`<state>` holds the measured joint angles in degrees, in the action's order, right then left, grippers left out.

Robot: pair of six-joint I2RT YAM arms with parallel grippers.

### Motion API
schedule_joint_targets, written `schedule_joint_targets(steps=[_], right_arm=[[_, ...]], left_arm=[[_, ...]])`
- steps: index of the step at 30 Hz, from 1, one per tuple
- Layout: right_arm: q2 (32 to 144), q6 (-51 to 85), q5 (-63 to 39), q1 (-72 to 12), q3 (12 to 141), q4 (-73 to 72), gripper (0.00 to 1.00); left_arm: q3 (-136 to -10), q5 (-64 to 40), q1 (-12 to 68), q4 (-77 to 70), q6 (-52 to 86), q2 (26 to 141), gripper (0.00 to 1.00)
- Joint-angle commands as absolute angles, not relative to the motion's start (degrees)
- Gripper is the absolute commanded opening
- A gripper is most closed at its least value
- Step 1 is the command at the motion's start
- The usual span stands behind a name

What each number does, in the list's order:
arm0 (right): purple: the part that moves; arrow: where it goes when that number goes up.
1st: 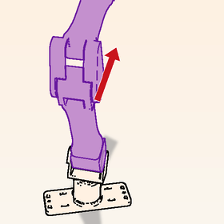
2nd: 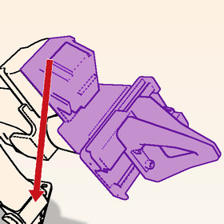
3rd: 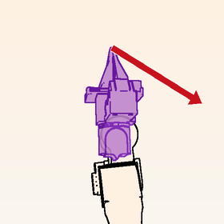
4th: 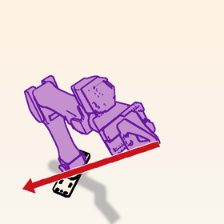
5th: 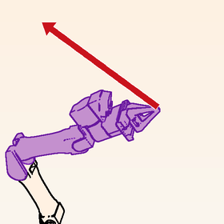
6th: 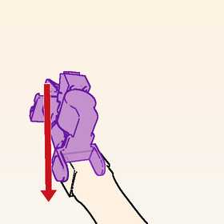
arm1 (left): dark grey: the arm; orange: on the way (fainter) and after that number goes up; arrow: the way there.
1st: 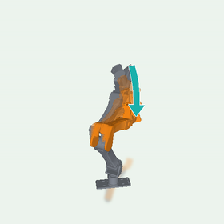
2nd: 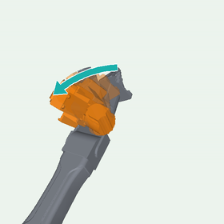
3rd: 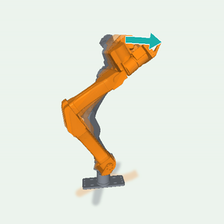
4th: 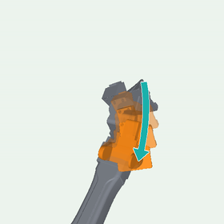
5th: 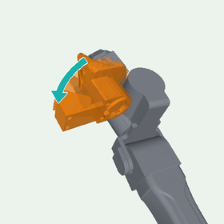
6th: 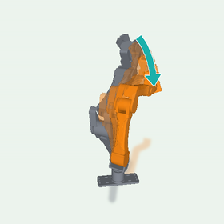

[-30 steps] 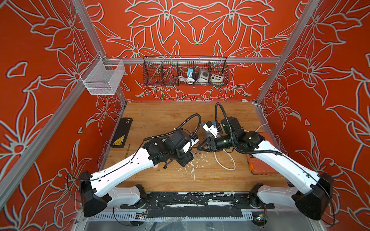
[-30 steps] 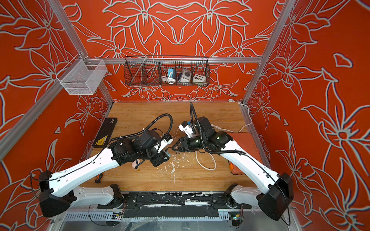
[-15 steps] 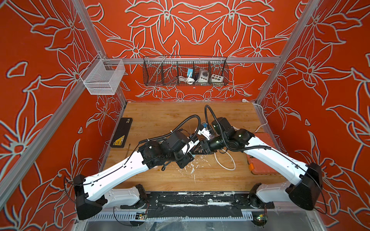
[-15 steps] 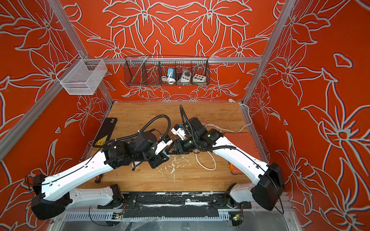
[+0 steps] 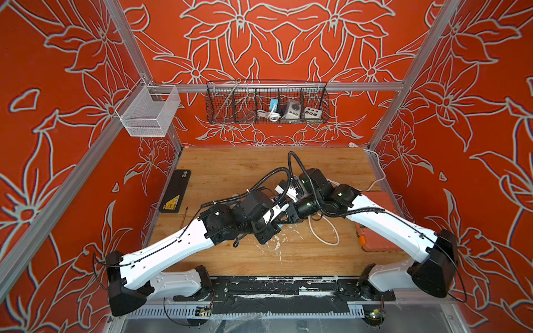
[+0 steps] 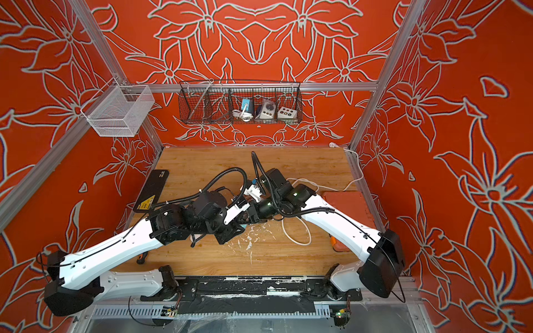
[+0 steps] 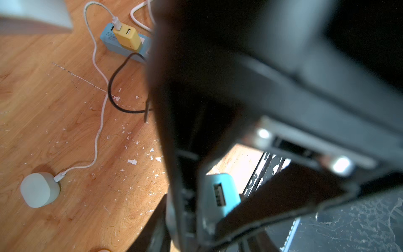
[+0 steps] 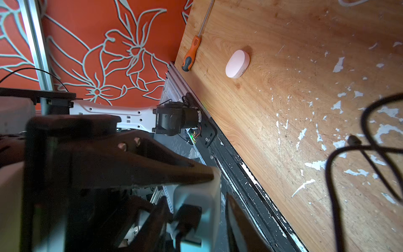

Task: Charge the bluetooth headset
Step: Adjust the charging cable at the plug.

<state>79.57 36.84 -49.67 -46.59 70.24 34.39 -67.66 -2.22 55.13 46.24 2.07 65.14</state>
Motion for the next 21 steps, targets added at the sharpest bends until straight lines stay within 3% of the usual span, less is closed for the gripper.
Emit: schedule_joint_targets(steps=[1, 6, 10, 14, 17, 21], right_arm=[[80.48, 36.73, -50.95, -47.44, 71.69, 34.59, 0.36], [81.28, 36.02, -51.80, -48.16, 72.28, 35.17, 0.39], [81.55, 36.07, -51.90, -48.17, 72.09, 34.91, 0.32], [81.31, 35.94, -51.46, -48.18, 71.72, 34.80, 0.19], [80.74, 35.94, -50.98, -48.09, 71.31, 34.27, 0.17], [79.68, 36.26, -49.38, -47.85, 69.86, 32.56, 0.13]], left_arm=[[-67.58, -1.94, 55.55, 45.09, 0.62, 63.73, 0.36], [-67.65, -1.83, 55.57, 45.09, 0.61, 63.66, 0.36], [-67.68, -1.76, 55.63, 44.84, 0.62, 63.72, 0.36], [-67.66, -1.50, 55.65, 44.91, 0.68, 63.55, 0.36], [-67.41, -0.84, 55.63, 44.75, 1.27, 63.15, 0.36], [-67.50, 0.62, 55.68, 45.25, 2.79, 62.78, 0.49]])
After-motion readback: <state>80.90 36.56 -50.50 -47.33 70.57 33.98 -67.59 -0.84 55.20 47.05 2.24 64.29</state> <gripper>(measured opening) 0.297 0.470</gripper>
